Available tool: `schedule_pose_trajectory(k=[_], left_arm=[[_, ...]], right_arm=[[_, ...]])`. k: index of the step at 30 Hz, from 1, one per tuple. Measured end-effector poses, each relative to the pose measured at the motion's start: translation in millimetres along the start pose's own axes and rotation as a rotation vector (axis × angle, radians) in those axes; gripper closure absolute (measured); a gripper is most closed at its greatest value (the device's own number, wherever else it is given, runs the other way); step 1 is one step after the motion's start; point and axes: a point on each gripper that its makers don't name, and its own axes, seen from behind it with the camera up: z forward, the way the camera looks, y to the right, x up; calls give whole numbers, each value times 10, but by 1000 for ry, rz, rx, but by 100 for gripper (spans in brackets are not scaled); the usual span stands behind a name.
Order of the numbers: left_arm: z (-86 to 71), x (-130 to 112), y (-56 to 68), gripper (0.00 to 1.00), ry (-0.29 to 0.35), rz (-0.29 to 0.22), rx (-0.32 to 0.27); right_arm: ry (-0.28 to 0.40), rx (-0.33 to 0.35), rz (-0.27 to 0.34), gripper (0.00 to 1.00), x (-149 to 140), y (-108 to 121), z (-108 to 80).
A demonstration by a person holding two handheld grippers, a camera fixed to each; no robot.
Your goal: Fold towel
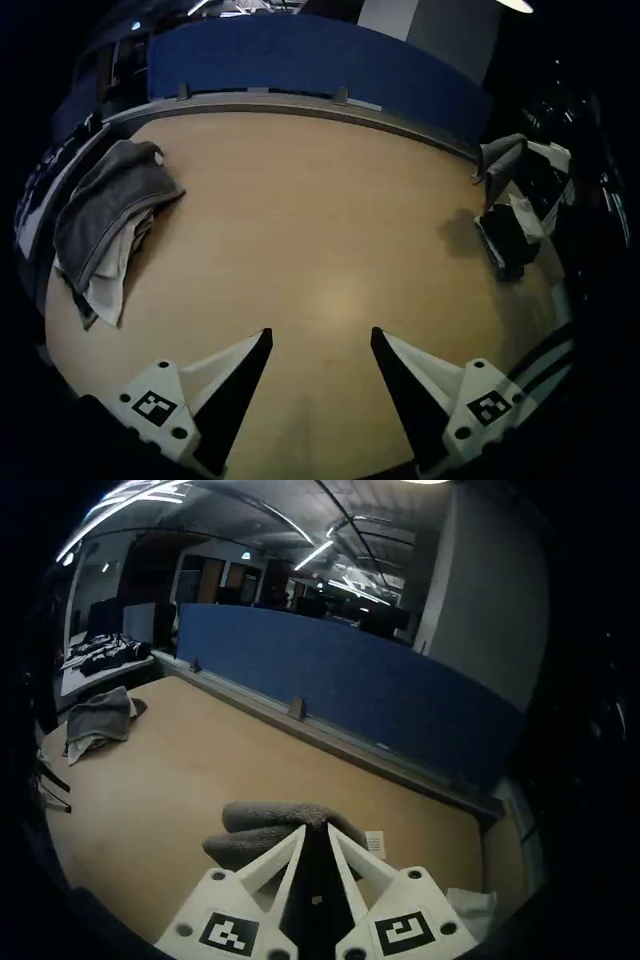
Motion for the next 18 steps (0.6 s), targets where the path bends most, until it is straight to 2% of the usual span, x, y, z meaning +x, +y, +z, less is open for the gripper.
schedule_pose_trajectory(k=[11,18], left_arm=[[12,0,28,9,-3,4,2],[10,7,58,9,-4,10,0]], right_arm=[[-31,-31,7,96,-158,212,39],[-73,-51,28,96,-487,241,-121]])
